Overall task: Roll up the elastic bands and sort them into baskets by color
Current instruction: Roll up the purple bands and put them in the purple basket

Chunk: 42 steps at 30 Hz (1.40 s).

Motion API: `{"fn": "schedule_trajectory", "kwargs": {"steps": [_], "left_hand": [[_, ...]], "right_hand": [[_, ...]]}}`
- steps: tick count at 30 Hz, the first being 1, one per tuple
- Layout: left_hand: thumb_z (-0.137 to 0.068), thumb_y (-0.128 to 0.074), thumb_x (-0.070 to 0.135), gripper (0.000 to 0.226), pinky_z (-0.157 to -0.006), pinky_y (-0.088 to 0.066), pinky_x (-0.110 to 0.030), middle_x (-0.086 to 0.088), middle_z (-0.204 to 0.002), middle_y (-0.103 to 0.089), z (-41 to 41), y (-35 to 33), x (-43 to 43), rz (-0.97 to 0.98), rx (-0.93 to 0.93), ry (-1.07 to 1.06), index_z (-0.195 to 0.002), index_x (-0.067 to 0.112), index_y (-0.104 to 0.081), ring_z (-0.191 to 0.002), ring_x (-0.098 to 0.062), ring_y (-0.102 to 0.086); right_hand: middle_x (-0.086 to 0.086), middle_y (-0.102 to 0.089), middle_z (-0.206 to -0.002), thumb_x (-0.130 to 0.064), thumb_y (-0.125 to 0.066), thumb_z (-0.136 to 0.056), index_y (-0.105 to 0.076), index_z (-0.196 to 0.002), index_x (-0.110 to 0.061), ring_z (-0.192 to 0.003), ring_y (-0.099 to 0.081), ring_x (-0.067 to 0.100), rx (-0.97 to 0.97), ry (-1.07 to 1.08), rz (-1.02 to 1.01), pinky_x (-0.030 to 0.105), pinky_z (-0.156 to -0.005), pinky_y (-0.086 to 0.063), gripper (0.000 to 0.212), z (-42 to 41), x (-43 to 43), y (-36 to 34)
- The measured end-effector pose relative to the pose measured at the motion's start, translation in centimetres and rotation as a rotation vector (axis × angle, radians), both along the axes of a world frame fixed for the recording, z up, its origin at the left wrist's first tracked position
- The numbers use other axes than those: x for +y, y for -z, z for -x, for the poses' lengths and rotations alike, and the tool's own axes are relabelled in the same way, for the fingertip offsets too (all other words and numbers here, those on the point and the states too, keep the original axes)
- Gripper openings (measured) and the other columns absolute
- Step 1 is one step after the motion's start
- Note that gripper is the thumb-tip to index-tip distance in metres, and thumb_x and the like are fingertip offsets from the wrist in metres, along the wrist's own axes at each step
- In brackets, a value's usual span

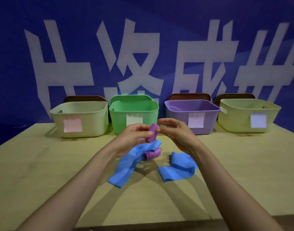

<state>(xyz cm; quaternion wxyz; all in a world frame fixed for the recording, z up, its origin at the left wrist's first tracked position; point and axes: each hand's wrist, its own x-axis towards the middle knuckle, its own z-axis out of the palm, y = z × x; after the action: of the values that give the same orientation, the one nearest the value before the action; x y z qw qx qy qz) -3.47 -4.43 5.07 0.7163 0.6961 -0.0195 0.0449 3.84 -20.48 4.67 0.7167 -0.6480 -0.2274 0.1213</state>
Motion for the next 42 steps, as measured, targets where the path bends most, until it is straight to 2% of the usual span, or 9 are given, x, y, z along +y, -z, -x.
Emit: {"fn": "schedule_trajectory", "kwargs": {"steps": [4,9,15,19,26,32,36,39,42], "left_hand": [[-0.086,-0.061,0.000,0.014,-0.074,-0.053,-0.017,-0.005,-0.089,-0.068,0.2,-1.8,-1.4,0.025,-0.100,-0.040,-0.097,0.008,-0.064,-0.079,-0.013,-0.065],[-0.087,-0.059,0.001,0.020,-0.078,-0.056,-0.021,-0.011,-0.097,-0.068,-2.6,-3.0,-1.1,0.132,-0.076,-0.038,-0.107,0.001,-0.062,-0.086,-0.016,-0.066],[-0.087,-0.059,-0.002,0.020,-0.076,-0.057,-0.024,-0.012,-0.091,-0.066,-11.9,-2.8,0.4,0.144,0.002,-0.027,-0.107,-0.001,-0.059,-0.081,-0.017,-0.065],[-0.086,-0.060,-0.002,0.010,-0.076,-0.056,-0.023,-0.009,-0.087,-0.068,-17.5,-3.7,0.3,0.179,0.086,-0.041,-0.093,0.005,-0.061,-0.082,-0.017,-0.065],[-0.086,-0.060,-0.003,0.014,-0.072,-0.055,-0.023,-0.011,-0.088,-0.066,-23.0,-10.0,-1.7,0.190,0.251,-0.086,-0.099,0.003,-0.060,-0.078,-0.019,-0.064],[-0.087,-0.061,-0.003,0.013,-0.069,-0.056,-0.021,-0.011,-0.090,-0.066,-25.8,-14.0,-3.4,0.185,0.318,-0.107,-0.098,0.003,-0.059,-0.079,-0.019,-0.065],[-0.086,-0.063,-0.002,0.013,-0.068,-0.056,-0.023,-0.014,-0.096,-0.065,-27.5,-13.9,-4.4,0.135,0.360,-0.103,-0.094,0.006,-0.057,-0.080,-0.020,-0.065],[-0.085,-0.064,-0.004,0.015,-0.063,-0.056,-0.022,-0.014,-0.091,-0.063,-28.8,-12.5,-5.3,0.128,0.400,-0.117,-0.091,0.006,-0.054,-0.076,-0.020,-0.064],[-0.086,-0.060,-0.007,0.015,-0.067,-0.054,-0.026,-0.011,-0.085,-0.060,-30.3,-10.5,-6.1,0.108,0.450,-0.109,-0.084,0.007,-0.055,-0.075,-0.019,-0.061]], "right_hand": [[-0.001,-0.067,-0.077,-0.010,-0.071,-0.081,-0.067,-0.096,-0.002,-0.076,-0.058,0.006,-0.006,-0.005,0.019,0.010,-0.062,-0.046,0.017,0.9,-1.5,-2.3],[0.010,-0.062,-0.090,-0.022,-0.070,-0.082,-0.063,-0.091,-0.008,-0.087,-0.056,0.016,0.023,-0.032,0.052,0.025,-0.081,-0.044,0.018,-1.5,-0.9,-3.6],[0.007,-0.065,-0.074,-0.014,-0.070,-0.081,-0.060,-0.078,-0.010,-0.061,-0.062,0.009,0.110,0.020,0.089,0.016,-0.064,-0.053,0.012,-10.0,0.2,-4.4],[0.016,-0.061,-0.089,-0.019,-0.072,-0.079,-0.064,-0.090,-0.005,-0.080,-0.055,0.022,0.219,0.038,0.154,0.017,-0.064,-0.053,0.019,-15.0,0.5,-5.9],[0.010,-0.066,-0.080,-0.013,-0.071,-0.082,-0.067,-0.081,-0.008,-0.073,-0.061,0.018,0.384,0.115,0.185,0.028,-0.077,-0.052,0.006,-20.3,-0.8,-12.2],[0.015,-0.070,-0.094,-0.011,-0.070,-0.084,-0.067,-0.104,0.000,-0.085,-0.067,0.022,0.477,0.121,0.270,0.026,-0.079,-0.056,0.023,-23.3,-2.8,-16.6],[0.020,-0.070,-0.103,-0.011,-0.073,-0.081,-0.069,-0.099,0.000,-0.096,-0.067,0.029,0.517,0.104,0.317,0.036,-0.093,-0.053,0.021,-25.2,-3.8,-16.6],[0.017,-0.070,-0.092,-0.006,-0.071,-0.082,-0.069,-0.089,-0.002,-0.087,-0.067,0.024,0.487,0.110,0.363,0.030,-0.086,-0.056,0.009,-26.4,-4.2,-15.5],[0.014,-0.066,-0.081,-0.001,-0.065,-0.086,-0.066,-0.086,0.001,-0.073,-0.064,0.018,0.532,0.100,0.391,0.020,-0.063,-0.057,0.003,-27.8,-4.5,-13.9]]}}
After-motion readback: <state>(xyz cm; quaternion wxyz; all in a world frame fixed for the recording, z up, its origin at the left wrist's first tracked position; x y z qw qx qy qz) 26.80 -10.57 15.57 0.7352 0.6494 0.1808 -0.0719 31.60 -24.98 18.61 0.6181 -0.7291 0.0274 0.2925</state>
